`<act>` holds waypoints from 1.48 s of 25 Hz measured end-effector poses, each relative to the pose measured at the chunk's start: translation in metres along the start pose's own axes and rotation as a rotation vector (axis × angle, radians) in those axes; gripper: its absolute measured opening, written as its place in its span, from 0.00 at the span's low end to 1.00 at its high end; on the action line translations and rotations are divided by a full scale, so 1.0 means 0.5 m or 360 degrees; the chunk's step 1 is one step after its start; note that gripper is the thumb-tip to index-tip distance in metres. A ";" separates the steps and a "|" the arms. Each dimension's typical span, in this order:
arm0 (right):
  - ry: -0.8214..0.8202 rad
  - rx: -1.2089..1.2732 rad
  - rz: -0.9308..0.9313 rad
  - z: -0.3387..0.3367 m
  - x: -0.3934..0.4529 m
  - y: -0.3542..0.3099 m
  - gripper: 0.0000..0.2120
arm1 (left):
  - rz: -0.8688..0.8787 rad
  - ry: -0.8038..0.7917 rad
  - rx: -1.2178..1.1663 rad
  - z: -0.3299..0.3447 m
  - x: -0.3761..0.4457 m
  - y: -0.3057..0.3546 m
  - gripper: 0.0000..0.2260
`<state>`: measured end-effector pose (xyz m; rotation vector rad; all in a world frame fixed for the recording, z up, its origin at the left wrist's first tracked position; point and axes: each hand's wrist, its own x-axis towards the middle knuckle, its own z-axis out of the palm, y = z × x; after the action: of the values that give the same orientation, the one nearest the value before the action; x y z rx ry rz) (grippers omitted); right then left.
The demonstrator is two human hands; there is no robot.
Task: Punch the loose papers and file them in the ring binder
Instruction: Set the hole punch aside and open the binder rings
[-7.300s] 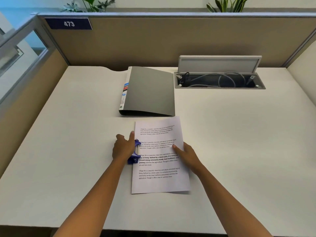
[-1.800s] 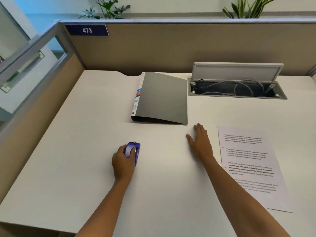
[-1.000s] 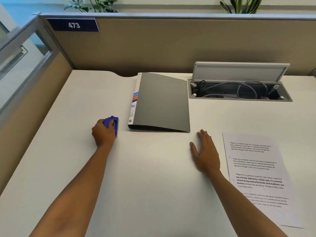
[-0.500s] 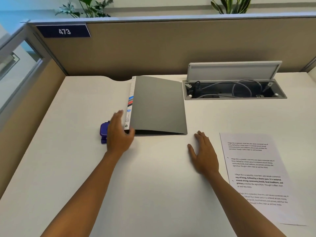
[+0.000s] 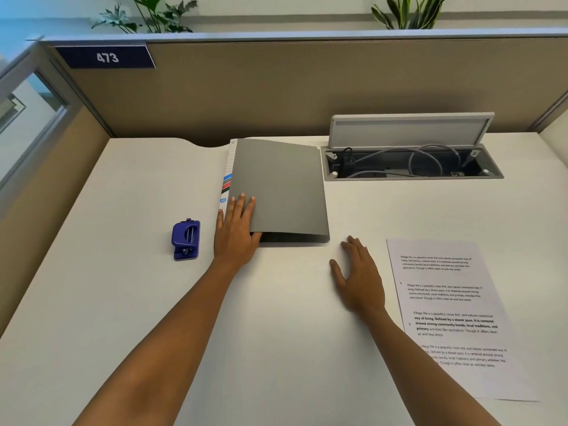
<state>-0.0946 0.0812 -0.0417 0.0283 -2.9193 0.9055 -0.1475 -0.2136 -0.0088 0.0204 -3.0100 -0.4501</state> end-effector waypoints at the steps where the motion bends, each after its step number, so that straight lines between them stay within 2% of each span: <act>1: -0.0001 0.0003 0.0002 0.000 0.000 0.000 0.24 | -0.0016 0.0009 -0.0063 -0.002 -0.003 0.000 0.34; 8: -0.0001 0.0033 -0.0079 -0.003 -0.002 -0.001 0.24 | -0.0111 0.0060 -0.0400 -0.021 -0.068 0.015 0.33; 11: -0.0013 0.0056 -0.0196 -0.006 -0.003 -0.001 0.21 | -0.0147 0.0096 -0.0499 -0.025 -0.123 0.029 0.33; 14: -0.0050 0.0292 -0.0274 -0.020 -0.015 -0.006 0.19 | -0.0190 0.0162 -0.0599 -0.026 -0.175 0.046 0.33; 17: -0.0046 0.0565 -0.0136 -0.031 -0.043 -0.022 0.18 | -0.0201 0.0220 -0.0708 -0.031 -0.228 0.061 0.33; 22: -0.0118 0.0335 -0.0154 -0.006 -0.112 -0.046 0.18 | -0.0241 0.0319 -0.0858 -0.030 -0.309 0.091 0.31; 25: -0.0347 0.0416 -0.0069 0.009 -0.146 -0.071 0.24 | -0.0230 0.0386 -0.0990 -0.026 -0.345 0.101 0.30; 27: -0.0407 0.0409 -0.0067 0.015 -0.151 -0.090 0.31 | -0.0250 0.0417 -0.1113 -0.027 -0.365 0.105 0.28; 31: -0.0556 0.0205 -0.0084 0.019 -0.151 -0.122 0.45 | -0.0399 0.0597 -0.1427 -0.037 -0.410 0.125 0.22; 33: -0.0610 0.0005 -0.0157 0.024 -0.157 -0.126 0.49 | -0.0568 0.0765 -0.1587 -0.053 -0.429 0.140 0.17; 35: -0.0649 -0.0078 -0.0177 0.029 -0.159 -0.126 0.51 | -0.0858 0.0935 -0.1734 -0.070 -0.438 0.149 0.10; 37: -0.0684 -0.0109 -0.0158 0.028 -0.155 -0.128 0.52 | -0.1174 0.1100 -0.1895 -0.081 -0.439 0.144 0.10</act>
<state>-0.0155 0.0199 -0.0240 0.4084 -3.2982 0.8765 0.0748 -0.1504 0.0302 0.9384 -1.6077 -1.7260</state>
